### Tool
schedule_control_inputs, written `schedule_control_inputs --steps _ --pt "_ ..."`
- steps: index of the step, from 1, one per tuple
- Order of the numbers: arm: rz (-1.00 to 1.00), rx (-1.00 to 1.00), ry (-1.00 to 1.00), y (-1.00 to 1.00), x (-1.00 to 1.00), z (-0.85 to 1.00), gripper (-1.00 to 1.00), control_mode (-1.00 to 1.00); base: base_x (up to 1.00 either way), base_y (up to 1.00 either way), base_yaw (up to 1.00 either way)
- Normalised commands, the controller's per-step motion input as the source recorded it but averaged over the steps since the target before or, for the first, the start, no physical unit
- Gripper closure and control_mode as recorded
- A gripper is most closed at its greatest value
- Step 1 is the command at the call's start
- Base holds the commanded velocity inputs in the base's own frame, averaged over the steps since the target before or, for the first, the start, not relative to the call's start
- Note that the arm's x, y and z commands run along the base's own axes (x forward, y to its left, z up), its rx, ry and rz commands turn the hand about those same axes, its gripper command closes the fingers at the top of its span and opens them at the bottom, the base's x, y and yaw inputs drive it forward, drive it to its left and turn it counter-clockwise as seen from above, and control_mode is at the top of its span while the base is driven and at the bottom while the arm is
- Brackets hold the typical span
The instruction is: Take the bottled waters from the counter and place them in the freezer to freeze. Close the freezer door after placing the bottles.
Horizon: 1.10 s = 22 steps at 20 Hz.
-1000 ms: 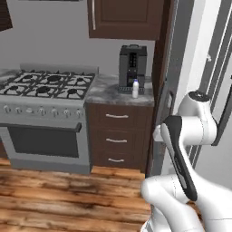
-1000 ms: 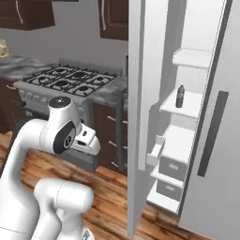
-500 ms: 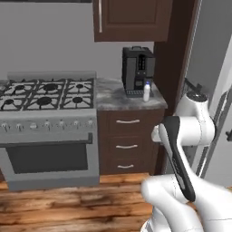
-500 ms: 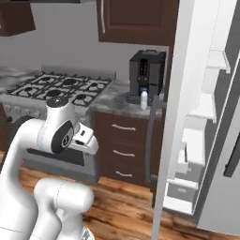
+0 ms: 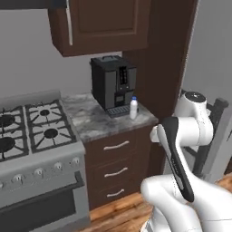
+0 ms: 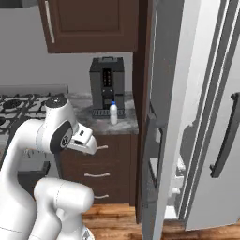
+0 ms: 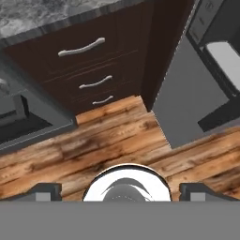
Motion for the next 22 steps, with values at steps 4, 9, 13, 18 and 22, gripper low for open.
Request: schedule_control_inputs --steps 4,9,13,18,22 --pt "0.0 0.0 0.0 0.0 0.0 0.0 -1.0 1.0 0.74 0.64 -0.56" --pt "0.0 0.0 0.0 0.0 0.0 0.0 -1.0 1.0 0.33 0.69 -0.24" --pt "0.0 0.0 0.0 0.0 0.0 0.0 -1.0 1.0 0.2 0.53 -0.12" --pt "0.0 0.0 0.0 0.0 0.0 0.0 -1.0 1.0 0.29 0.05 0.0" --pt "0.0 0.0 0.0 0.0 0.0 0.0 -1.0 1.0 0.41 0.0 0.0"
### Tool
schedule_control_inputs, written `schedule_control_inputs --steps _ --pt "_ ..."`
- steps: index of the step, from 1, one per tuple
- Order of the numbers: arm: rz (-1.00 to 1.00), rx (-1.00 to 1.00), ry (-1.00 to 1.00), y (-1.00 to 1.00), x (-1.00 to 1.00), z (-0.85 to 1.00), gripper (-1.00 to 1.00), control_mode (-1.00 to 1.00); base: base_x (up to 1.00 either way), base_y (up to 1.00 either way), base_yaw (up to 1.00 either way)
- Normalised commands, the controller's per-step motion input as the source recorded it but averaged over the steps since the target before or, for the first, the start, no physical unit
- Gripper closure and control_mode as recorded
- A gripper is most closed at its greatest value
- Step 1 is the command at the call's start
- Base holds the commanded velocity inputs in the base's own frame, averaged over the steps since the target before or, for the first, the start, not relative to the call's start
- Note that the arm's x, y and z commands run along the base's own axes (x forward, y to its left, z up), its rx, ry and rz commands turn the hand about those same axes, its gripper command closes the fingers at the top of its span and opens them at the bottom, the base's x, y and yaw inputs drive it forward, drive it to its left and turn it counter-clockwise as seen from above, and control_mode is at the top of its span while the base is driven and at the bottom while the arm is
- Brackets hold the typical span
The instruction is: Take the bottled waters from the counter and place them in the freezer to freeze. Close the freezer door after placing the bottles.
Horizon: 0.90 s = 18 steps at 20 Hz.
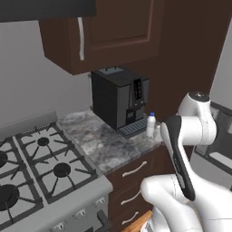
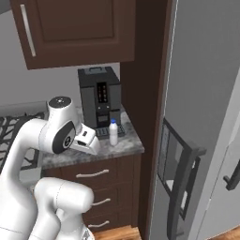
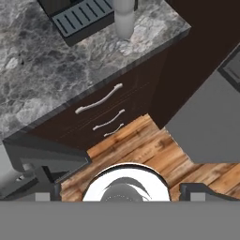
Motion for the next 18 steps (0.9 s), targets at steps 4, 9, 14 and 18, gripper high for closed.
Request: schedule_control_inputs --steps 4,9,14,18 --pt "0.0 0.0 0.0 0.0 0.0 0.0 -1.0 1.0 0.57 0.0 0.0" --pt "0.0 0.0 0.0 0.0 0.0 0.0 -1.0 1.0 0.43 0.0 0.0" --pt "0.0 0.0 0.0 0.0 0.0 0.0 -1.0 1.0 0.02 0.0 0.0" --pt "0.0 0.0 0.0 0.0 0.0 0.0 -1.0 1.0 0.0 0.0 -0.01"
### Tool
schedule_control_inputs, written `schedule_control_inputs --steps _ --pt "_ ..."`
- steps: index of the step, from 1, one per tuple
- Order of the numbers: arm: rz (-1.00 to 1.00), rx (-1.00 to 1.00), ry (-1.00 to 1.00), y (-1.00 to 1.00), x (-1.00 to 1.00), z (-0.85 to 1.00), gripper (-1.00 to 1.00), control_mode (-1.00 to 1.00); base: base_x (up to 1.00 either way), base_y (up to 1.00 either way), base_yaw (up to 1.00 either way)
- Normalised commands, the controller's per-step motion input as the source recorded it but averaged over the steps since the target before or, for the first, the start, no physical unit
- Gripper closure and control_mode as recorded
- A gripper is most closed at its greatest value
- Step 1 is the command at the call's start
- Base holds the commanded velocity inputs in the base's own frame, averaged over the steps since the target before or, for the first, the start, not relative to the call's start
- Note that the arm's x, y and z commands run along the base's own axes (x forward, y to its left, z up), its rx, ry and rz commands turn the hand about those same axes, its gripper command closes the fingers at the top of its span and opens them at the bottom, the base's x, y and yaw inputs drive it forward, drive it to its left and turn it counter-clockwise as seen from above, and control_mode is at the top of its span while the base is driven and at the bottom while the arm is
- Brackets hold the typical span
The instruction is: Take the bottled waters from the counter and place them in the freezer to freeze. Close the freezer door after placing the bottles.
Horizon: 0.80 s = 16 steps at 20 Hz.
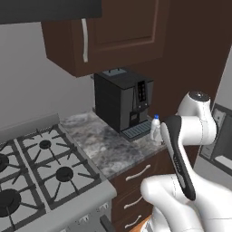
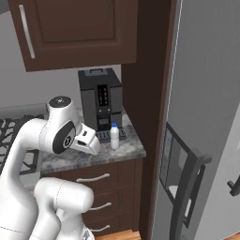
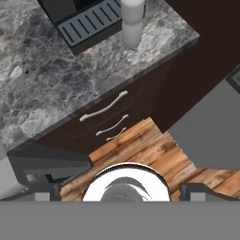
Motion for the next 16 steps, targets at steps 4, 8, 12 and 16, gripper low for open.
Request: schedule_control_inputs --steps 4,8,12,16 --pt "0.0 0.0 0.0 0.0 0.0 0.0 -1.0 1.0 0.0 0.0 -0.08" --pt "-0.16 0.0 -0.11 0.0 0.05 0.0 -1.0 -1.0 0.0 0.0 -0.03" --pt "-0.21 -0.02 -0.12 0.0 0.31 0.0 -1.0 -1.0 0.0 0.0 0.0" --pt "-0.18 -0.09 -0.16 0.08 0.64 -0.15 -1.0 -1.0 0.0 0.0 0.0"
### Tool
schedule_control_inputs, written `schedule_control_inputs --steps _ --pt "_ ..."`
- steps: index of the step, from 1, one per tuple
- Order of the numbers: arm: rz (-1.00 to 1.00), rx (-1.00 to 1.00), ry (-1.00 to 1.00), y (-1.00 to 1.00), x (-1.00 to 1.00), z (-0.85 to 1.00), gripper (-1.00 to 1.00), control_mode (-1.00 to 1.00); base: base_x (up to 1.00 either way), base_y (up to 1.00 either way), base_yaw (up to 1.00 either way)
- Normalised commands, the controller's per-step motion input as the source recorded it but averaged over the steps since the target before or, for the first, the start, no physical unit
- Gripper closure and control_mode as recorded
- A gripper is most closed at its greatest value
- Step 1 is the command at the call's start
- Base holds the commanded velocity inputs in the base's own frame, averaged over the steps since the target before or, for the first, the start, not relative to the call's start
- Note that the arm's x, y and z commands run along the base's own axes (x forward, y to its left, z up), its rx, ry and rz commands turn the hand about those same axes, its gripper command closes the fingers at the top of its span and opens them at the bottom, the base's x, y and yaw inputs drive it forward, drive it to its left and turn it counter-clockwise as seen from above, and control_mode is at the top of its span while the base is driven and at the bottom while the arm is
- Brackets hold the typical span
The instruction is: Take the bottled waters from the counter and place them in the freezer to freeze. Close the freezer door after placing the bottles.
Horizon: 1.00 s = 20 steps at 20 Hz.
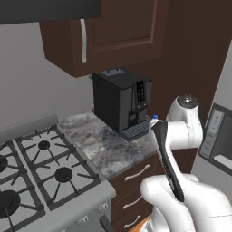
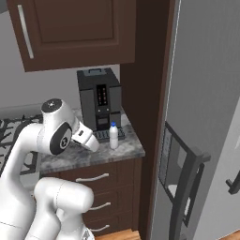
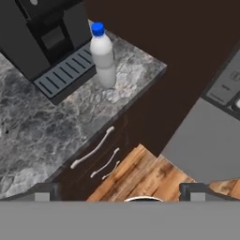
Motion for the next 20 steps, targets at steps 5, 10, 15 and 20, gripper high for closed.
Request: schedule_control_inputs --steps 5,10,15,20 --pt "-0.18 -0.21 -0.18 0.0 0.69 -0.47 -1.0 -1.0 0.0 0.0 0.0" --pt "-0.09 -0.31 -0.37 0.0 0.28 -0.67 -1.0 -1.0 0.0 0.0 0.0" --pt "-0.09 -0.31 -0.28 0.0 0.06 -0.47 -1.0 -1.0 0.0 0.0 0.0" --pt "-0.11 -0.1 -0.25 0.02 0.0 -0.16 -1.0 -1.0 0.0 0.0 0.0"
